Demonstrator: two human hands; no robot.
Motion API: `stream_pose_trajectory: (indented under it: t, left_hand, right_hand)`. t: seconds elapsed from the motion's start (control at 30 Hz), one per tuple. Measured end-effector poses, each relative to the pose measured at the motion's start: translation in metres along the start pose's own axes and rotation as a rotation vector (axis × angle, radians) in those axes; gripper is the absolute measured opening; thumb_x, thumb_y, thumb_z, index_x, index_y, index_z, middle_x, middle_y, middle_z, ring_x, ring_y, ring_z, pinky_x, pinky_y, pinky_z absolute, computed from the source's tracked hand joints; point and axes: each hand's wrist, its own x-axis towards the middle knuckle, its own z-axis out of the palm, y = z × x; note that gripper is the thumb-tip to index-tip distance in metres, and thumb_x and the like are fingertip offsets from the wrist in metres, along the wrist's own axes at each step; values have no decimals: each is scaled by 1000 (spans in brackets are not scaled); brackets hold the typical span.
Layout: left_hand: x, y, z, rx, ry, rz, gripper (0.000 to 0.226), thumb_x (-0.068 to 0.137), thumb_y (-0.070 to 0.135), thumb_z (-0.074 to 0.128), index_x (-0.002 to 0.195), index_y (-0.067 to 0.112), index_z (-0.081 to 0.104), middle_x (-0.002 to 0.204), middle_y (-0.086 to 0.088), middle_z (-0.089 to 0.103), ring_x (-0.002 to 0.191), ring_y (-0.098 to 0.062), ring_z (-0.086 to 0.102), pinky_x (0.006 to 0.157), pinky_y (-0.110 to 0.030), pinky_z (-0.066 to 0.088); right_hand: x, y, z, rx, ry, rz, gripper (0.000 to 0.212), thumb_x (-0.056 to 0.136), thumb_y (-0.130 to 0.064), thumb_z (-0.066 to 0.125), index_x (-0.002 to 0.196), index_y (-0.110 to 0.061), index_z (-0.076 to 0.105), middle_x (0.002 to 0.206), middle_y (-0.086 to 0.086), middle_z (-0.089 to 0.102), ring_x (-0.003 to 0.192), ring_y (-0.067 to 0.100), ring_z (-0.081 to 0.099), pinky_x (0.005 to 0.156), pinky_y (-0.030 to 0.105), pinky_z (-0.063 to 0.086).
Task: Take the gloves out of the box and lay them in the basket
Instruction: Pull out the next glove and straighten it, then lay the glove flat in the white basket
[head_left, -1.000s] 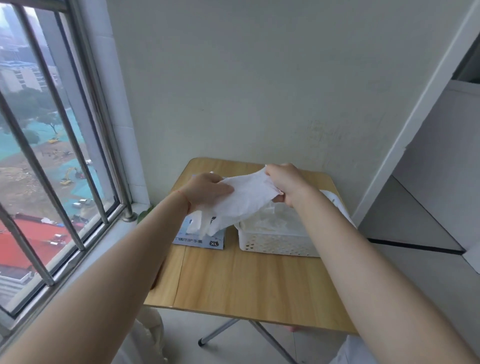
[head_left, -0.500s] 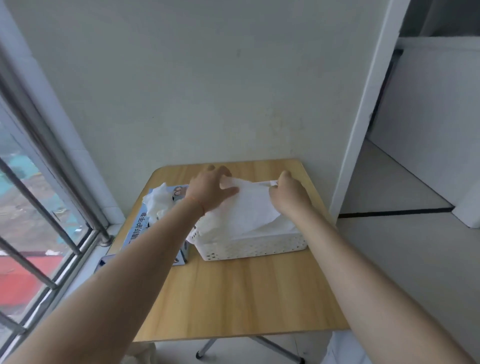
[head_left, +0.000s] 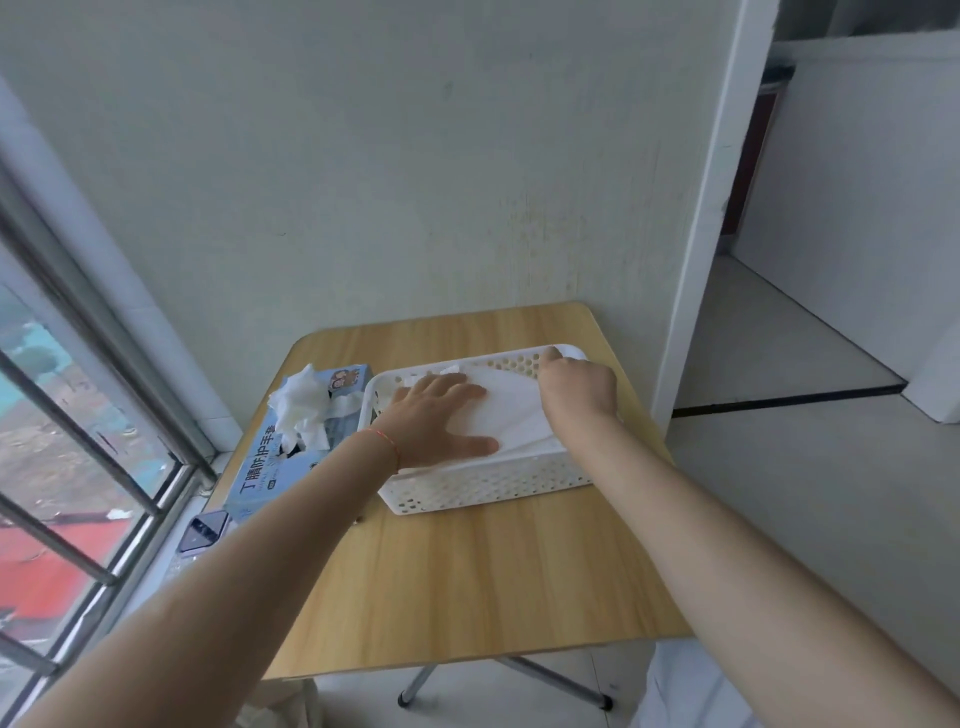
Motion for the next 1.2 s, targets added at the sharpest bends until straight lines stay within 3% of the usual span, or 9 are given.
stream_pose_trajectory:
  t: [0.1, 0.23, 0.4, 0.53, 0.67, 0.77, 0.97, 1.07, 1.2]
  left_hand:
    - [-1, -9, -5, -102, 41, -23, 62, 85, 63, 61, 141, 41, 44, 157, 6, 30, 146, -21, 24, 119, -46, 18]
    - [-3, -23, -25, -237, 144, -55, 27, 94, 28, 61, 121, 31, 64, 134, 0, 52, 124, -23, 49, 107, -37, 39]
    - [-7, -25, -43, -48, 266, -210, 41, 86, 2, 52, 114, 28, 66, 121, -3, 53, 116, -25, 51, 95, -40, 47]
    - [-11, -2, -41, -123, 292, -88, 16, 91, 29, 60, 104, 30, 69, 100, 2, 57, 96, -22, 61, 83, -35, 52]
    - [-12, 8, -34, -42, -55, -121, 65, 78, 66, 66, 131, 34, 49, 113, 5, 54, 105, -19, 56, 86, -30, 46]
    - [-11, 2, -28, -73, -223, -200, 80, 74, 67, 70, 137, 34, 35, 117, -3, 61, 85, -19, 63, 71, -28, 53]
    - [-11, -5, -27, -191, -300, -214, 71, 76, 66, 69, 131, 36, 36, 90, -6, 67, 58, -17, 70, 59, -28, 57]
    - [-12, -20, -43, -300, -86, -215, 48, 79, 66, 66, 114, 36, 52, 74, -1, 67, 49, -13, 64, 55, -27, 56]
    - [-21, -50, -50, -334, 397, -285, 15, 93, 31, 58, 96, 22, 70, 91, -1, 69, 75, -21, 66, 66, -26, 51]
  right_hand:
    - [-1, -1, 1, -63, -6, -13, 39, 83, 3, 54, 119, -7, 46, 68, -4, 45, 57, 15, 45, 47, 24, 20]
    - [-3, -3, -1, -94, 27, 18, 38, 85, -4, 59, 121, -8, 47, 112, 8, 55, 88, 19, 64, 57, 26, 35]
    - [-4, -13, -11, -43, 129, 36, 41, 83, -4, 64, 120, -6, 46, 117, 13, 47, 89, 19, 62, 59, 28, 40]
    - [-5, -24, -22, 167, 118, -98, 30, 89, 0, 52, 119, -5, 46, 117, 14, 50, 90, 27, 60, 59, 32, 37]
    - [-4, -28, -14, 242, -119, -139, 53, 98, -45, 42, 141, -15, 35, 139, 16, 44, 119, 33, 51, 76, 38, 43]
    - [-5, -22, -5, 212, -304, -94, 83, 88, -72, 40, 154, -28, 14, 159, 14, 17, 141, 35, 31, 104, 44, 37]
    - [-4, -22, -4, 194, -322, -118, 87, 83, -79, 39, 153, -33, 17, 160, 12, 16, 140, 32, 33, 102, 43, 38]
    - [2, -30, -20, 192, -177, -152, 72, 91, -70, 34, 147, -24, 33, 149, 13, 35, 125, 31, 49, 79, 37, 42]
    - [9, -66, -37, 305, -36, -227, 40, 99, -47, 38, 115, -14, 52, 116, 9, 52, 97, 29, 57, 67, 33, 39]
